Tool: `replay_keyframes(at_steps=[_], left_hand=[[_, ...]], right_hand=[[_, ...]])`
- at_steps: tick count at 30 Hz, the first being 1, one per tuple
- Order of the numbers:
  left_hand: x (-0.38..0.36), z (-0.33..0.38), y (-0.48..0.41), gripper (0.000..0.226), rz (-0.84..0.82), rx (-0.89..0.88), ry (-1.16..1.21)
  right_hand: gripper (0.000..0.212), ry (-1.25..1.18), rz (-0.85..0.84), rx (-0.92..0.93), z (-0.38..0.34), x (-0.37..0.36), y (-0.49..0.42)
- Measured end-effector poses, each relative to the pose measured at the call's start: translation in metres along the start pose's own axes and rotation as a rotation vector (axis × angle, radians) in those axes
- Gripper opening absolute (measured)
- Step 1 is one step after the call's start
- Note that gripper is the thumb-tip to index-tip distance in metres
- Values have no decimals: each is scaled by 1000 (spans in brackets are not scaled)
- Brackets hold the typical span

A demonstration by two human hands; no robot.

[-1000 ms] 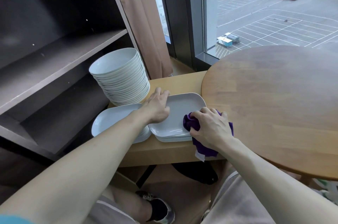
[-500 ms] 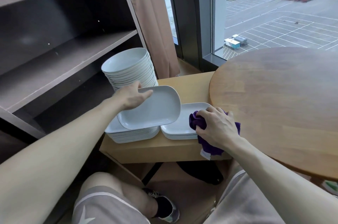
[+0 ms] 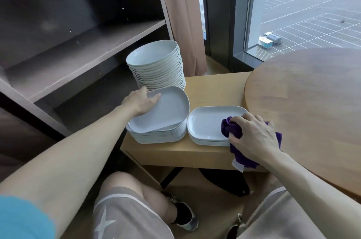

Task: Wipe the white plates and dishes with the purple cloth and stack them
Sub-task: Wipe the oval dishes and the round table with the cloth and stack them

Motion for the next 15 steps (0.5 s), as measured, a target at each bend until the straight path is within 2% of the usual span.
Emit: replay_keyframes(at_steps=[4,9,12,15], left_hand=[[-12,2,-9,66,69,-36,-53],[-26,12,-11,60,117,-80,-37],[-26,38,-2,62,163,-207,3],[-31,79,17,71,163,-407,27]], right_hand=[[32,15,9,-2,-2,-1,0],[32,14,2,-20,-2,-1,0],[32,13,4,-18,-3,-1,0],[33,10,0,-20,-4,0,0]])
Point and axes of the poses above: each hand's wrist, its own y-axis away from the middle knuckle, its own x-axis out of the back of the hand, z = x × y, the point moved 8 cm from there along -y, towards the middle knuckle
